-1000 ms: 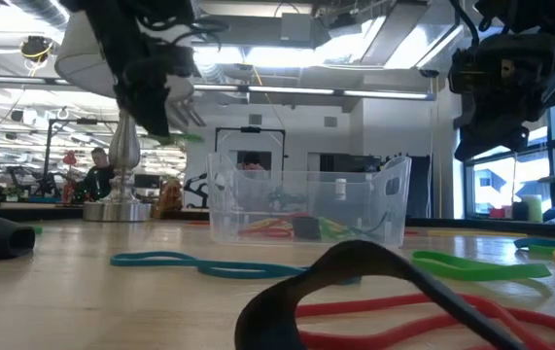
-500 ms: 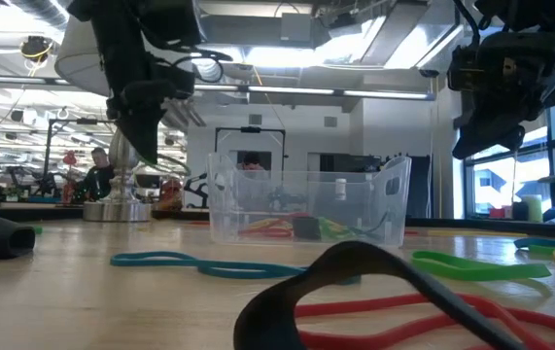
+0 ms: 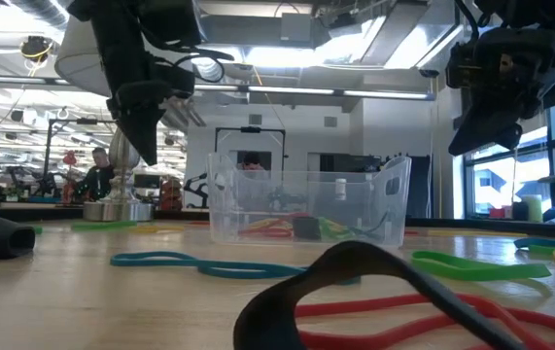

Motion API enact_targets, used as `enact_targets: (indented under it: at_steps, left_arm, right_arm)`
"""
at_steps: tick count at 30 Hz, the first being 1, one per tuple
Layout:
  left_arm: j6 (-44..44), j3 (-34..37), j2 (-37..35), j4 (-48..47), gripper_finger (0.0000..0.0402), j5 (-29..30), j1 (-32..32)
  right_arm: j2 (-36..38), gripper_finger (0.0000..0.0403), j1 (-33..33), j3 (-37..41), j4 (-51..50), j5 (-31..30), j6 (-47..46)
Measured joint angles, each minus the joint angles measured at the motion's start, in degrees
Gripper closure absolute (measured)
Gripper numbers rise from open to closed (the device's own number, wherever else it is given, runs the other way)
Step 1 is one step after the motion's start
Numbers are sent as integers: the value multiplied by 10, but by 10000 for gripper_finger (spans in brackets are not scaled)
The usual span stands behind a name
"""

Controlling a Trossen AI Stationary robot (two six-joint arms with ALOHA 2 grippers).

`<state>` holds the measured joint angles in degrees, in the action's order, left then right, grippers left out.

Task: Pick and place rubber bands into bin
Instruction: Put the green rubber band into the transparent bin

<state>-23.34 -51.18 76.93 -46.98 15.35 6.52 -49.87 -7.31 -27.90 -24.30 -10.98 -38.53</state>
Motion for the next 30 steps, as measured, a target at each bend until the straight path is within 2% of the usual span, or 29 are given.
enact_targets:
  at_steps: [8,15,24,30]
  left_arm:
    - [6,4,0,-23,392,-3,0]
    - [-19,53,-1,-22,326,-62,16]
    - [-40,119,-1,77,241,-87,23]
    - [-47,157,4,90,205,-71,23]
  right_arm:
    - [0,386,0,0,2,0,0]
    - [0,386,0,0,9,0,0]
    - [0,386,0,0,10,-1,-2]
    - [0,386,0,0,27,-1,-3]
